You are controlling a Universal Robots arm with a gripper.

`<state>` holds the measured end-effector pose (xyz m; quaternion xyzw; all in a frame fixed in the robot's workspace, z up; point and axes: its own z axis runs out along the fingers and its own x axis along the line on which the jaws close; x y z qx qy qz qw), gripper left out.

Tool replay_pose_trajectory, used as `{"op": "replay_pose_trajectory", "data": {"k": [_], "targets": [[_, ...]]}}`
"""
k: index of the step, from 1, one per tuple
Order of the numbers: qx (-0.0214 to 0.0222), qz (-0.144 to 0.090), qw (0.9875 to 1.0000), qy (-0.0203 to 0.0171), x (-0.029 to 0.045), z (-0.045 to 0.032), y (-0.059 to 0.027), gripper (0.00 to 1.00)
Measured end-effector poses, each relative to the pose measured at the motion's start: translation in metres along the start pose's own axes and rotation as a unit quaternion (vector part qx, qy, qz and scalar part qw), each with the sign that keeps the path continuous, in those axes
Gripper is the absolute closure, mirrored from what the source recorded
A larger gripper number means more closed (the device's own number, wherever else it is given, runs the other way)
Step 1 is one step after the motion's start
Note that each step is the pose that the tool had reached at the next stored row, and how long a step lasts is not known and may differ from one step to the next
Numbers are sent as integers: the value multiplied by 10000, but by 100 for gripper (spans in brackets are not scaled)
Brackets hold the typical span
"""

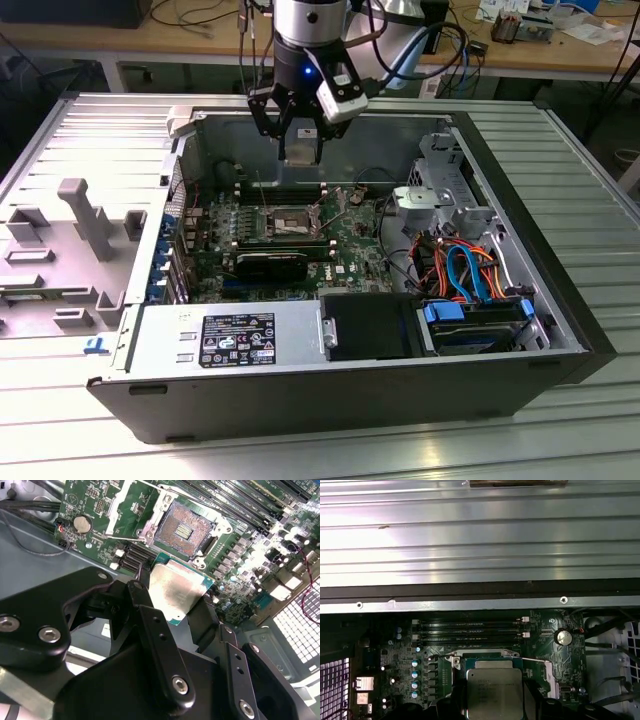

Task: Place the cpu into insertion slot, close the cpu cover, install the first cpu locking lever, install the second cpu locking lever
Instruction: 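Place the cpu into insertion slot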

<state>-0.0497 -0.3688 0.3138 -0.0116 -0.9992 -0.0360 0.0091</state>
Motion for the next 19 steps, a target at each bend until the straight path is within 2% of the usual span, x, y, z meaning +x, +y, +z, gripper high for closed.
{"op": "replay_pose_trajectory", "data": {"k": [15, 19], "targets": [[1, 0, 10000, -1, 5, 91, -8, 45], [15, 0, 10000, -1, 32, 120, -26, 45]]}}
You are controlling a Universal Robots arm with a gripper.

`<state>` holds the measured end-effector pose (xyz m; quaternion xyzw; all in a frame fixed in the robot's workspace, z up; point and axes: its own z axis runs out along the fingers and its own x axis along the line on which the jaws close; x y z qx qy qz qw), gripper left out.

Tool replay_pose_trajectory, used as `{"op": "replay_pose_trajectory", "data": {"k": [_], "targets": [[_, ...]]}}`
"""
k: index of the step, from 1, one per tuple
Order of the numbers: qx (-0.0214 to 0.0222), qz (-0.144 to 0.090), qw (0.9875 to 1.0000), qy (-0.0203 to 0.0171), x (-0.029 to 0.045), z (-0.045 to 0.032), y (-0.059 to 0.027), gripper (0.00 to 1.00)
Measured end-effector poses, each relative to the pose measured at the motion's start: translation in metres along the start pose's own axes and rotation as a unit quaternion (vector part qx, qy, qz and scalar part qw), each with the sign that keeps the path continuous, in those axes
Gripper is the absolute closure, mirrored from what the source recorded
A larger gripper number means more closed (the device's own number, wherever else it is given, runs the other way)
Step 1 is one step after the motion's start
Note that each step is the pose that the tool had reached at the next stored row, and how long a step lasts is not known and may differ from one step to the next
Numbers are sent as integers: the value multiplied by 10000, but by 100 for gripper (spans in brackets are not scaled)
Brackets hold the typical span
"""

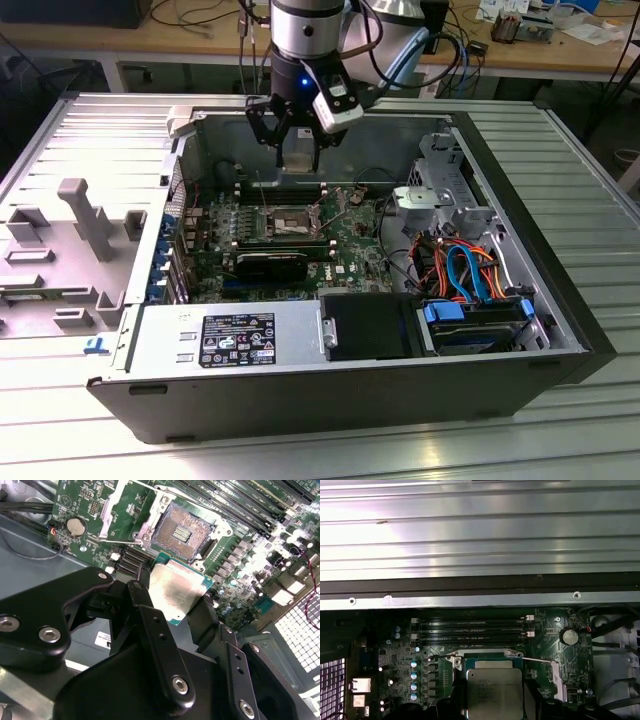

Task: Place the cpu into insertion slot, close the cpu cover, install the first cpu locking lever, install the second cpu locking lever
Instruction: 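Place the cpu into insertion slot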

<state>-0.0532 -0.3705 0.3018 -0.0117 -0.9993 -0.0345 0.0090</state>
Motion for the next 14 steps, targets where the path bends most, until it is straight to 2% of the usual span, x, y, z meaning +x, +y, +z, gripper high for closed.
{"op": "replay_pose_trajectory", "data": {"k": [5, 11, 12, 14], "targets": [[75, -19, 10000, 0, 12, 34, -22, 45], [90, -20, 10000, -1, 62, 83, -56, 45], [122, -20, 9999, -1, 65, 84, -57, 45], [216, -19, 9998, -3, 69, 87, -57, 45]]}}
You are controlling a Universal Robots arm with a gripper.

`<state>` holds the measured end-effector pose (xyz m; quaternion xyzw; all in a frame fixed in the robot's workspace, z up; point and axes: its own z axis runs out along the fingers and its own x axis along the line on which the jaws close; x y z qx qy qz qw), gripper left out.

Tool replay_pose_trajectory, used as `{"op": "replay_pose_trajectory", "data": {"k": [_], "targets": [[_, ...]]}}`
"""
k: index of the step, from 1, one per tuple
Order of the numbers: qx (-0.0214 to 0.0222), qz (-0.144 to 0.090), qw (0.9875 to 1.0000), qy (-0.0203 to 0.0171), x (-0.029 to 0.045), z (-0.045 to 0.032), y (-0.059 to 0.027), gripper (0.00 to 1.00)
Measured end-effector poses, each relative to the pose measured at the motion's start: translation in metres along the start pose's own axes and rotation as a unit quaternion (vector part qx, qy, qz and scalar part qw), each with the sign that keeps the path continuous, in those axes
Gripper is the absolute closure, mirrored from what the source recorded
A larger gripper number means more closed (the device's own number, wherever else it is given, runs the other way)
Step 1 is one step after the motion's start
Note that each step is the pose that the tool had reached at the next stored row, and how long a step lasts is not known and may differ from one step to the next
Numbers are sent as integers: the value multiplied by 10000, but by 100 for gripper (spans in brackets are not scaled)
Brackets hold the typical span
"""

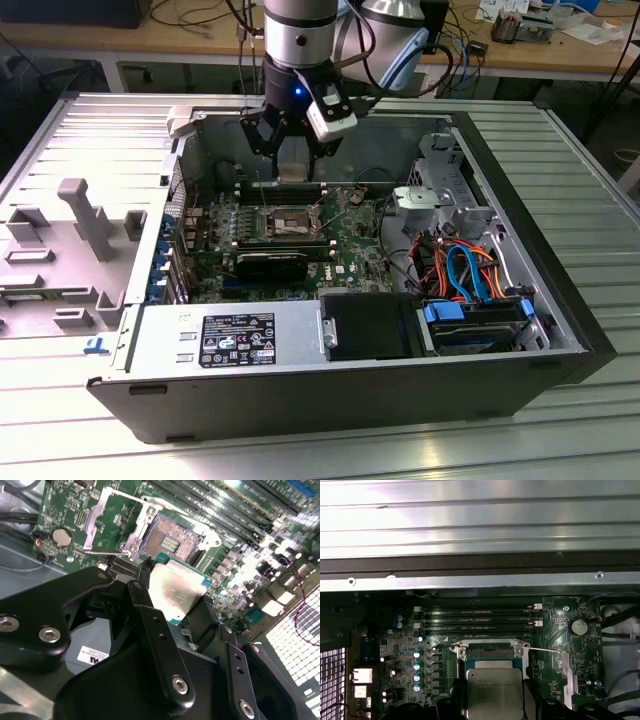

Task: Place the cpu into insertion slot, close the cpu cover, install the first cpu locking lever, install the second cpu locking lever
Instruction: 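Place the cpu into insertion slot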

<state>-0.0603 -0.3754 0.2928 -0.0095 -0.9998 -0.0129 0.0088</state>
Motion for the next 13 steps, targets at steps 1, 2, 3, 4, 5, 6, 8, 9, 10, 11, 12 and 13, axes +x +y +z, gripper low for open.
{"op": "replay_pose_trajectory", "data": {"k": [1, 2, 3, 4, 5, 6, 8, 9, 10, 11, 12, 13], "targets": [[54, 0, 10000, -1, 2, 3, 0, 45], [71, -1, 10000, -1, 2, 14, -1, 45], [72, -1, 10000, -1, 2, 21, -1, 45], [71, -1, 10000, -1, 4, 32, -3, 45], [72, 0, 10000, -1, 5, 41, -3, 45], [72, 0, 10000, -1, 5, 51, -5, 45], [71, 0, 10000, -1, 8, 69, -7, 45], [71, 0, 10000, -1, 10, 80, -9, 45], [71, 0, 10000, -1, 10, 86, -10, 45], [72, 0, 10000, -1, 12, 98, -12, 45], [73, 0, 10000, 0, 12, 102, -13, 45], [73, 0, 10000, 0, 12, 102, -13, 45]]}}
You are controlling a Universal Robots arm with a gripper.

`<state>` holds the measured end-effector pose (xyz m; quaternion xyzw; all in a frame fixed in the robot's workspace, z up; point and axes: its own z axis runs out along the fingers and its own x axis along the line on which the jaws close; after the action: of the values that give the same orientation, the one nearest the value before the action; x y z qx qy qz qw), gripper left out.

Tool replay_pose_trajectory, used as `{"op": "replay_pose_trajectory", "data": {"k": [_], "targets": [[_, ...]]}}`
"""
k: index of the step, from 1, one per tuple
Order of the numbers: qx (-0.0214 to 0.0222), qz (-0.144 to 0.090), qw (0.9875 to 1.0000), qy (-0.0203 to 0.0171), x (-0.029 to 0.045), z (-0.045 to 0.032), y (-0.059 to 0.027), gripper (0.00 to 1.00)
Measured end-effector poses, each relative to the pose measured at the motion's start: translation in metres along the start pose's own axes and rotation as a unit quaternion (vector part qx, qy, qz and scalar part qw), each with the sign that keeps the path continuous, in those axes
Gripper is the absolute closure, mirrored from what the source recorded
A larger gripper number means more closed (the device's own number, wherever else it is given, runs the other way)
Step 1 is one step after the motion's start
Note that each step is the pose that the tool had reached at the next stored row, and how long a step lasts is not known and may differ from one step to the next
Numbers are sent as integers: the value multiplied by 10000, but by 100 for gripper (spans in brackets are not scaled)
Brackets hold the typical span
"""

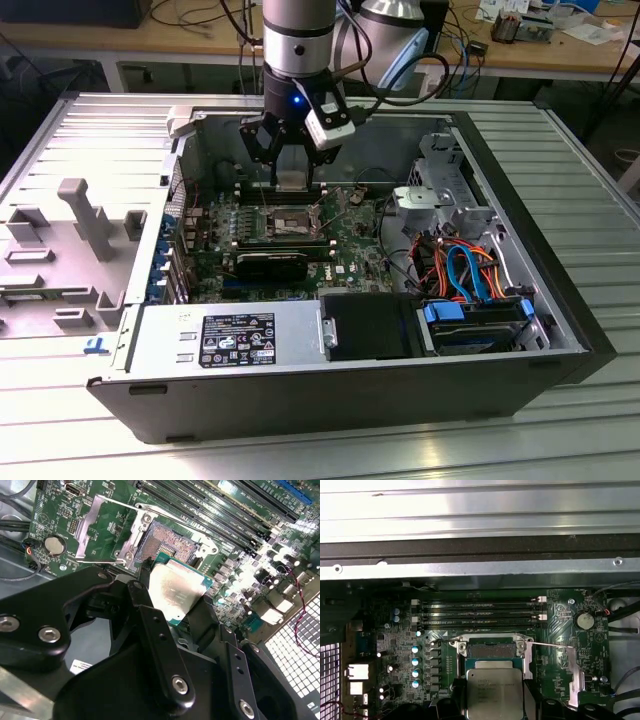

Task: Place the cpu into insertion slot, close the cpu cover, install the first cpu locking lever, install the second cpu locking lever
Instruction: 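Place the cpu into insertion slot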

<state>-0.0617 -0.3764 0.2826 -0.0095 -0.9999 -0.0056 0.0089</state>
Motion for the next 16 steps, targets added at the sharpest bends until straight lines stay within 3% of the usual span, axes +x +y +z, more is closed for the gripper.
{"op": "replay_pose_trajectory", "data": {"k": [5, 16], "targets": [[-1, 5, 10000, -1, 0, 2, 0, 45], [-7, 356, 9994, -5, 0, 7, 0, 45]]}}
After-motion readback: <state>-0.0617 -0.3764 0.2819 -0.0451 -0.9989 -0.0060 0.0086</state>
